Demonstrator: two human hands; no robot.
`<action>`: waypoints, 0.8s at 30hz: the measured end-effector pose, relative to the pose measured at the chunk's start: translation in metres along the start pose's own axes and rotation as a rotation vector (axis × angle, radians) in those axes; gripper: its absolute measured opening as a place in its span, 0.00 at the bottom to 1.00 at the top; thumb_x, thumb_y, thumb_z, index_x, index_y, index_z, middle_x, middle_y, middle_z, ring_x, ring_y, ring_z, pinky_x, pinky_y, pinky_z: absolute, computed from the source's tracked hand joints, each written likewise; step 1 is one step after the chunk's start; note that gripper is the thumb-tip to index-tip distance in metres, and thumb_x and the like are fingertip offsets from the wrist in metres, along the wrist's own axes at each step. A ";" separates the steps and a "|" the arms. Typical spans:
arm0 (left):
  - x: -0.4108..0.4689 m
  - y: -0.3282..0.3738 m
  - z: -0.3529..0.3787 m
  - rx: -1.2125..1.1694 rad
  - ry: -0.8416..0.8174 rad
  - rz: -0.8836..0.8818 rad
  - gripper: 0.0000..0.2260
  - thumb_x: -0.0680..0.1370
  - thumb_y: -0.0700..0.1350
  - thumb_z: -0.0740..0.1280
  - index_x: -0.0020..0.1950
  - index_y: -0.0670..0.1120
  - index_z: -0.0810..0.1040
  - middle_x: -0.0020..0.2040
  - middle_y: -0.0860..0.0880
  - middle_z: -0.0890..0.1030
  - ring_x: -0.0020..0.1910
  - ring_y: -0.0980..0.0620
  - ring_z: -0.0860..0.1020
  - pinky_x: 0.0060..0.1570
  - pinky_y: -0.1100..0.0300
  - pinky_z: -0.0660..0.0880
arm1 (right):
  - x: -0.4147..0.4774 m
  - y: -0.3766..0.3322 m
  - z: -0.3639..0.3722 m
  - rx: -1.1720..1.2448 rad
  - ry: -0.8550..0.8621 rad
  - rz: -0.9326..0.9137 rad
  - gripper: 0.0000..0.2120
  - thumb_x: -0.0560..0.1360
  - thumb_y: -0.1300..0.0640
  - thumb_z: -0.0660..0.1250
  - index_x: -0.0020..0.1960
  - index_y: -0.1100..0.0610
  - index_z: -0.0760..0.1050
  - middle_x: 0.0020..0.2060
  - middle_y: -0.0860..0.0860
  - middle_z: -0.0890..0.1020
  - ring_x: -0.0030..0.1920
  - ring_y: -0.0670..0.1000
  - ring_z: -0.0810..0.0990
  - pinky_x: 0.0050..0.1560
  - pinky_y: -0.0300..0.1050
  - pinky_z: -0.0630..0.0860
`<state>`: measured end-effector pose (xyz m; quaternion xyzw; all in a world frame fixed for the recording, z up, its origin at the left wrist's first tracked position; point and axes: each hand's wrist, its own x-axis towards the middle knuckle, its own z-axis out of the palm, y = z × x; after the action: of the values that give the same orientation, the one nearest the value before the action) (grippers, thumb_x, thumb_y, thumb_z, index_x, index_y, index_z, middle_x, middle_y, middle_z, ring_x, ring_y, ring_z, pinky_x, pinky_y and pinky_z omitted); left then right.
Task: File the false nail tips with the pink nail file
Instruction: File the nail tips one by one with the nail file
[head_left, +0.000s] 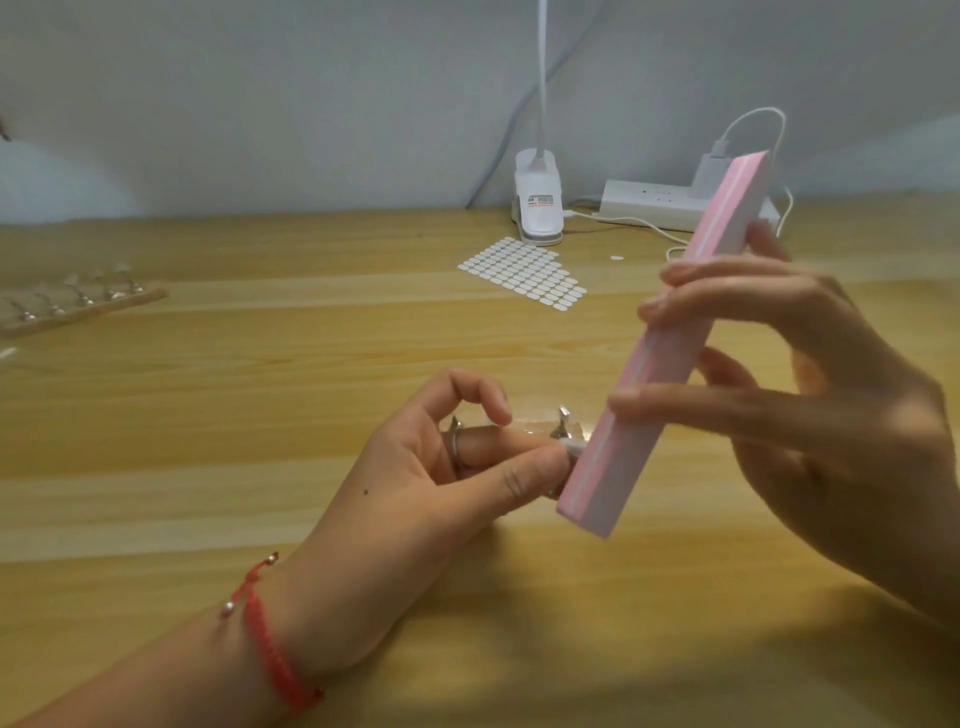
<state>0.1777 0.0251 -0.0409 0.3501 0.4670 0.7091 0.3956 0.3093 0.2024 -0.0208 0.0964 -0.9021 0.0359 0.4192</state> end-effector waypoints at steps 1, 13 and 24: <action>0.000 0.000 0.001 -0.002 0.010 0.009 0.18 0.68 0.40 0.73 0.47 0.44 0.65 0.34 0.48 0.84 0.32 0.57 0.80 0.35 0.72 0.74 | 0.000 -0.003 0.002 0.007 0.003 0.013 0.12 0.81 0.65 0.60 0.56 0.53 0.79 0.55 0.55 0.76 0.62 0.56 0.75 0.70 0.68 0.64; -0.003 0.001 0.007 0.067 0.068 0.097 0.17 0.71 0.35 0.70 0.47 0.43 0.62 0.34 0.49 0.83 0.31 0.57 0.80 0.33 0.71 0.74 | -0.002 -0.029 0.009 0.109 -0.209 -0.188 0.11 0.82 0.58 0.63 0.56 0.49 0.82 0.56 0.54 0.82 0.64 0.50 0.77 0.72 0.67 0.62; -0.002 0.003 0.005 0.289 0.123 0.175 0.21 0.67 0.44 0.76 0.45 0.48 0.63 0.38 0.50 0.85 0.37 0.51 0.77 0.43 0.51 0.68 | 0.002 -0.018 0.003 0.010 -0.146 -0.056 0.16 0.79 0.64 0.66 0.60 0.46 0.80 0.56 0.54 0.81 0.62 0.52 0.77 0.70 0.65 0.65</action>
<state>0.1821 0.0240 -0.0371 0.3986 0.5550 0.6865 0.2485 0.3090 0.1839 -0.0216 0.1261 -0.9269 0.0218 0.3528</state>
